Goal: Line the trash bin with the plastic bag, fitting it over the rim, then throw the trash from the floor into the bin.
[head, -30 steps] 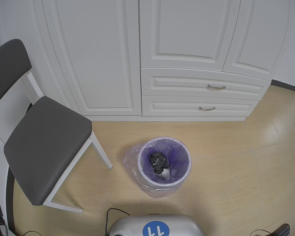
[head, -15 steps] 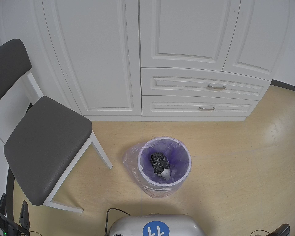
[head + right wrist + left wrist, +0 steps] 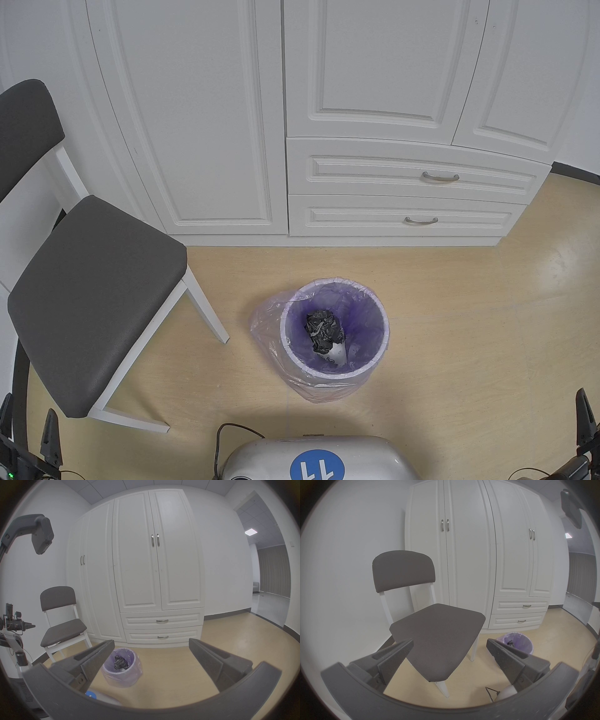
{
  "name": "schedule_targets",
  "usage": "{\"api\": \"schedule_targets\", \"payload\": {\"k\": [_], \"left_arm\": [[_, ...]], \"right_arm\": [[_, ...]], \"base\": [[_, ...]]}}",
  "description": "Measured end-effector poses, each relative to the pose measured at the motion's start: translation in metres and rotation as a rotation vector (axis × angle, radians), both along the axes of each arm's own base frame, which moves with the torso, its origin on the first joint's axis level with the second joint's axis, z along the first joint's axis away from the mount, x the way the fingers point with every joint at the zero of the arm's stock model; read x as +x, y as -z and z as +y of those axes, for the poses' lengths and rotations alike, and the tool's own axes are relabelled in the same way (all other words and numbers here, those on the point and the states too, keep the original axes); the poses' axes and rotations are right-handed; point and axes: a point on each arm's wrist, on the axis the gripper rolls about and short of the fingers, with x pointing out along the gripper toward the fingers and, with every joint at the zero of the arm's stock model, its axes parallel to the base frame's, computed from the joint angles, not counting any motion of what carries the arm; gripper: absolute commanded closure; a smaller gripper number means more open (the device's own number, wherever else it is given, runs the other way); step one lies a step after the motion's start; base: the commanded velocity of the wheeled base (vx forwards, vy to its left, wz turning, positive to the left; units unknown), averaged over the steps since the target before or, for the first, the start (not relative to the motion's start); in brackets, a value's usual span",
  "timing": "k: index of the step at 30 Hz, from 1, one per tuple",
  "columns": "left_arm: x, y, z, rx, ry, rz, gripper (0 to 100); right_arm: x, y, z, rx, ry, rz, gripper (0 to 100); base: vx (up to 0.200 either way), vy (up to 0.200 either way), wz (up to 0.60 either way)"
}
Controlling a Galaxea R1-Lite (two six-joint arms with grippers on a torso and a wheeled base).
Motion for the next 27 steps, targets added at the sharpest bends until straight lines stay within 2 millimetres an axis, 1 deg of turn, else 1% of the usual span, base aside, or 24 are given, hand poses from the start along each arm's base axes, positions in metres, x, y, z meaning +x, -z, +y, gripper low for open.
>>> {"api": "schedule_targets", "payload": {"k": [4,6,9,11,14,18,20,27], "left_arm": [[0.000,0.001,-0.001,0.016,0.062,0.010,0],[0.000,0.004,-0.002,0.020,0.100,0.044,0],[0.000,0.008,-0.003,0.021,0.121,0.077,0],[0.000,0.008,-0.003,0.021,0.126,0.079,0],[0.000,0.007,-0.003,0.020,0.128,0.075,0],[0.000,0.007,-0.003,0.019,0.130,0.069,0],[0.000,0.006,-0.003,0.018,0.130,0.066,0],[0.000,0.006,-0.003,0.017,0.131,0.064,0]], "right_arm": [[0.000,0.000,0.000,0.001,0.008,-0.001,0],[-0.001,-0.003,0.000,0.004,0.013,-0.029,0],[-0.002,-0.008,-0.001,0.010,0.019,-0.085,0],[-0.002,-0.009,-0.001,0.012,0.027,-0.087,0],[0.000,-0.002,-0.001,0.014,0.043,-0.021,0],[0.003,0.013,-0.001,0.010,0.055,0.135,0],[0.003,0.017,-0.001,0.008,0.060,0.171,0],[0.003,0.019,-0.003,0.002,0.120,0.189,0]], "base": [[0.000,0.000,0.00],[0.000,0.000,0.00],[0.000,0.000,0.00],[0.000,0.000,0.00],[0.000,0.000,0.00],[0.000,0.000,0.00],[0.000,0.000,0.00],[0.000,0.000,0.00]]}}
